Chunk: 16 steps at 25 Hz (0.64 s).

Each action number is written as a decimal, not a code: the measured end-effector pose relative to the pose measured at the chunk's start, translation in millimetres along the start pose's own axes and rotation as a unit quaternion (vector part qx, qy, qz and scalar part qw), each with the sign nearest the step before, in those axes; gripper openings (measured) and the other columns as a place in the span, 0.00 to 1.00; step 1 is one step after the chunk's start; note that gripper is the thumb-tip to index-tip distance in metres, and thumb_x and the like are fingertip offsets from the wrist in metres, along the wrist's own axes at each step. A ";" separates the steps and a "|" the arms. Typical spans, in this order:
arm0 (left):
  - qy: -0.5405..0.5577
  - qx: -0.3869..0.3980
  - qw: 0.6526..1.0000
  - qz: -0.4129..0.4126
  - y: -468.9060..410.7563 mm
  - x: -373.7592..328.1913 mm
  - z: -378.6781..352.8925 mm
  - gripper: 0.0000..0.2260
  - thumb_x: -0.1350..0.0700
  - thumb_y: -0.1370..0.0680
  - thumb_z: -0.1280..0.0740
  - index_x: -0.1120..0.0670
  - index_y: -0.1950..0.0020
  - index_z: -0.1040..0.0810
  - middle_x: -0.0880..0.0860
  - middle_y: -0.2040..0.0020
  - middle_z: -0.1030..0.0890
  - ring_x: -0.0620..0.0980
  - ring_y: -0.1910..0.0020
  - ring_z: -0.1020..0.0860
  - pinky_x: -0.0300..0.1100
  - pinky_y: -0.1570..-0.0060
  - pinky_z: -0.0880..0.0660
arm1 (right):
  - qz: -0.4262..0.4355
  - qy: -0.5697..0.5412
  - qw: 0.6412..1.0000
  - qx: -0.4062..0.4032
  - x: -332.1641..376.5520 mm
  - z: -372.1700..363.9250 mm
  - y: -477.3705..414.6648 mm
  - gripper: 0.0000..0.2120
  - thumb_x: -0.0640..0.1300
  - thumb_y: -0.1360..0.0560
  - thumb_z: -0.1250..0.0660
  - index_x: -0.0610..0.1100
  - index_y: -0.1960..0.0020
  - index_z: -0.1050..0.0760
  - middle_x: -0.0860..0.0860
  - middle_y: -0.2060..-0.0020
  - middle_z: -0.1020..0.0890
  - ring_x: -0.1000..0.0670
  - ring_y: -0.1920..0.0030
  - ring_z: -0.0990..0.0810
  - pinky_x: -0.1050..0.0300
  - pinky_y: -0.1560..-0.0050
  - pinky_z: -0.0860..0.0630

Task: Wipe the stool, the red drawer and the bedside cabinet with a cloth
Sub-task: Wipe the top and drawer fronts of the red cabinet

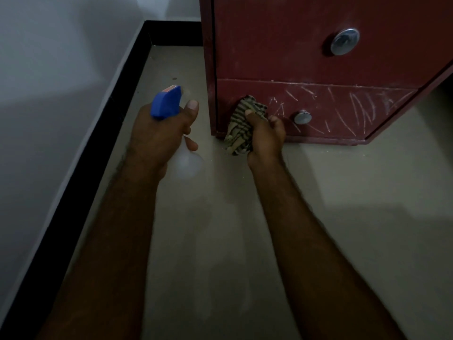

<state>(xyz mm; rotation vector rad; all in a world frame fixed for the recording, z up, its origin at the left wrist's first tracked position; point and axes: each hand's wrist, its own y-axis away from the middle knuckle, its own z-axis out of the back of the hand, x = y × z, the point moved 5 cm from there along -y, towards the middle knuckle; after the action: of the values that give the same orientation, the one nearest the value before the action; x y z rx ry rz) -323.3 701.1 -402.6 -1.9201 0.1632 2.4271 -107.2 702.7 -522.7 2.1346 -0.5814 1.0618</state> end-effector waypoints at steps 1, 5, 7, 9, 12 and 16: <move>-0.001 -0.001 1.000 0.003 -0.5 0.6 0.2 0.08 0.45 0.22 0.29 0.42 0.46 0.26 0.53 0.55 0.21 0.54 0.65 0.17 0.60 0.48 0.18 | -0.029 -0.019 0.999 0.024 -1.5 0.6 -1.0 0.22 0.35 0.29 0.23 0.37 0.37 0.24 0.39 0.46 0.14 0.40 0.50 0.13 0.47 0.55 0.14; -0.011 -0.004 1.000 0.013 1.4 1.5 -2.9 0.06 0.46 0.21 0.30 0.42 0.49 0.27 0.54 0.55 0.21 0.54 0.63 0.17 0.57 0.48 0.17 | -0.119 -0.006 0.989 0.092 -12.6 10.4 -6.3 0.15 0.33 0.25 0.32 0.32 0.39 0.20 0.37 0.46 0.14 0.38 0.49 0.14 0.48 0.53 0.16; -0.008 -0.004 1.000 0.011 2.8 2.7 -3.9 0.07 0.46 0.20 0.30 0.43 0.47 0.26 0.54 0.55 0.21 0.55 0.63 0.17 0.55 0.51 0.16 | -0.137 0.013 0.986 0.093 -21.9 15.4 -6.3 0.15 0.31 0.26 0.33 0.32 0.39 0.20 0.37 0.46 0.14 0.38 0.50 0.14 0.48 0.54 0.16; -0.009 0.000 1.000 0.017 2.2 6.8 -4.7 0.15 0.46 0.21 0.30 0.47 0.36 0.26 0.55 0.54 0.21 0.55 0.63 0.17 0.52 0.56 0.16 | -0.148 0.031 0.985 0.080 -31.7 19.0 -5.7 0.19 0.31 0.30 0.31 0.32 0.39 0.19 0.36 0.45 0.14 0.38 0.51 0.14 0.48 0.54 0.16; -0.001 0.004 0.999 0.032 1.0 14.7 -6.4 0.25 0.46 0.21 0.29 0.50 0.27 0.29 0.56 0.54 0.22 0.57 0.62 0.17 0.48 0.61 0.17 | -0.176 0.064 0.981 0.055 -45.9 26.9 -2.7 0.19 0.31 0.32 0.30 0.32 0.41 0.18 0.36 0.49 0.13 0.37 0.50 0.14 0.45 0.53 0.15; 0.010 0.011 0.999 0.033 2.8 23.3 -8.0 0.23 0.47 0.21 0.29 0.51 0.29 0.28 0.58 0.53 0.24 0.57 0.62 0.19 0.44 0.64 0.20 | -0.197 0.062 0.978 0.016 -61.3 31.3 0.9 0.19 0.35 0.34 0.26 0.33 0.43 0.16 0.38 0.51 0.13 0.38 0.51 0.12 0.46 0.54 0.15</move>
<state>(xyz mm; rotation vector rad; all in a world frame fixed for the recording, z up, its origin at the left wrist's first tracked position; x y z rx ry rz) -321.2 696.7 -427.0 -1.9616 0.2554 2.4362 -126.4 684.7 -586.3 2.0777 -0.0743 0.9723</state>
